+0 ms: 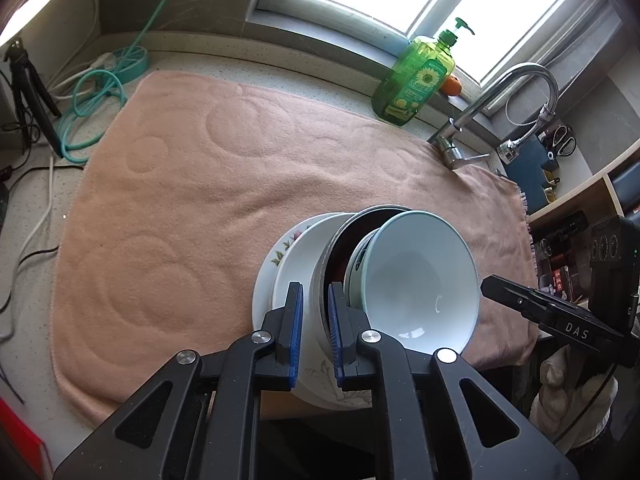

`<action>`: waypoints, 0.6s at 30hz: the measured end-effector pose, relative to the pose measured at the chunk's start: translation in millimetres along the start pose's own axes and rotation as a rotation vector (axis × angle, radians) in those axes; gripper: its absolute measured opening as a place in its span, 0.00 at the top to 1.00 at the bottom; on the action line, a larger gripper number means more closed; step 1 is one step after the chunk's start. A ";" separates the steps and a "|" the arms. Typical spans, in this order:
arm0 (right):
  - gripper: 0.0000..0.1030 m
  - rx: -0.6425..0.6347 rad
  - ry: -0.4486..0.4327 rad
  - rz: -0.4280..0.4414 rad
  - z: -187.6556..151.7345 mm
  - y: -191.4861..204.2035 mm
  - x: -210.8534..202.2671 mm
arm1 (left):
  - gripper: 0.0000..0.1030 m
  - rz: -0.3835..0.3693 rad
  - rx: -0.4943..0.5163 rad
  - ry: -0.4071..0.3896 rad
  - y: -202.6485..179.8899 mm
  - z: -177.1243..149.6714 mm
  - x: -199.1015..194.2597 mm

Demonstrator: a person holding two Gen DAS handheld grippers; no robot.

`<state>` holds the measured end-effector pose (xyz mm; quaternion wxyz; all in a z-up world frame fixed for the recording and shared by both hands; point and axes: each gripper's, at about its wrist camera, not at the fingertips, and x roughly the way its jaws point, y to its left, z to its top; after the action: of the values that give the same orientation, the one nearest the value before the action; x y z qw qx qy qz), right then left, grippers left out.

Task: Organize plates and bowls

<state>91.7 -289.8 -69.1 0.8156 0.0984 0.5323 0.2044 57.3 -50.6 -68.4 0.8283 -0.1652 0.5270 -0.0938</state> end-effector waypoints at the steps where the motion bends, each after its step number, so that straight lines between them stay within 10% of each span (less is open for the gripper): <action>1: 0.48 -0.003 -0.013 -0.009 -0.1 -0.2 -3.4 | 0.83 0.003 -0.001 -0.004 0.7 0.3 -1.5; 4: 0.24 -0.004 -0.059 -0.023 -0.1 -1.1 -13.3 | 0.44 0.010 0.001 -0.021 3.0 0.5 -6.2; 6: 0.15 -0.012 -0.093 -0.043 -1.1 -0.9 -19.8 | 0.35 0.022 -0.009 -0.041 6.2 -0.4 -10.3; 18: 0.10 -0.092 -0.168 -0.180 -9.1 20.1 -39.2 | 0.34 0.096 0.019 -0.076 9.3 -7.0 -25.9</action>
<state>65.2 -289.4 -32.8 0.8759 0.0294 0.4589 0.1459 39.8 -34.7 -52.8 0.8528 -0.1355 0.5016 -0.0524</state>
